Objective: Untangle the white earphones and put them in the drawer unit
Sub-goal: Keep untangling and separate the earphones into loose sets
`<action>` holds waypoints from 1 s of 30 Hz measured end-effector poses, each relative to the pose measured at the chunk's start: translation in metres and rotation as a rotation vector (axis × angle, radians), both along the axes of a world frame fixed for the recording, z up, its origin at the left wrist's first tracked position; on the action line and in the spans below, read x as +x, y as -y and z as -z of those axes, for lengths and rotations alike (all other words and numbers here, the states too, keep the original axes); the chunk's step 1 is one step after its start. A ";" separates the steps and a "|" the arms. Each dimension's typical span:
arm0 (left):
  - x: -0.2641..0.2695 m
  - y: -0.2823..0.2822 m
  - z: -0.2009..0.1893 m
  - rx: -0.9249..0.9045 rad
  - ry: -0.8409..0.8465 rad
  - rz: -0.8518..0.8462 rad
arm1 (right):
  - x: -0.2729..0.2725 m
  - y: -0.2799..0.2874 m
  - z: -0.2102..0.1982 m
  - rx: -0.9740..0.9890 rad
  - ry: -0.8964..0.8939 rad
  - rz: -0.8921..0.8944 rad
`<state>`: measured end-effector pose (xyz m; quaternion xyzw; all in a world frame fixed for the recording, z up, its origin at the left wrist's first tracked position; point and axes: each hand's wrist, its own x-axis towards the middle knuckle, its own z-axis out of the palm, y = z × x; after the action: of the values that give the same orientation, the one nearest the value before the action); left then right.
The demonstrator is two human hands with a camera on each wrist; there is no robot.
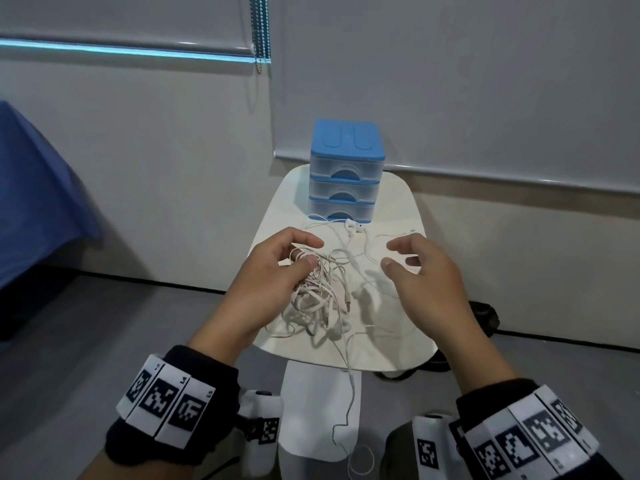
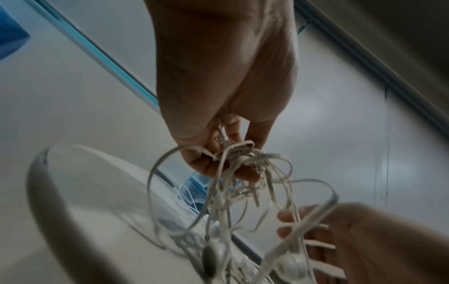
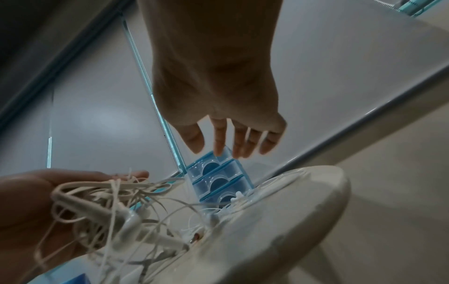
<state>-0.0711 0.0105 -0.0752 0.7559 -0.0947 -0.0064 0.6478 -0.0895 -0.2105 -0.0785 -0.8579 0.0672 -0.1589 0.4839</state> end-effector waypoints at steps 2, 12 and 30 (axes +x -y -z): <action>0.001 0.001 0.001 -0.035 0.024 -0.045 | -0.007 -0.006 -0.003 0.045 0.082 -0.065; 0.000 0.010 0.002 -0.116 0.082 -0.079 | -0.021 -0.015 0.013 0.395 -0.418 -0.676; -0.010 -0.002 0.000 0.130 0.133 0.080 | -0.016 0.033 -0.070 -0.130 -0.245 -0.439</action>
<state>-0.0808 0.0124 -0.0754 0.7906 -0.1672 0.0120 0.5889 -0.1060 -0.2432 -0.0084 -0.8941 -0.0728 0.0507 0.4390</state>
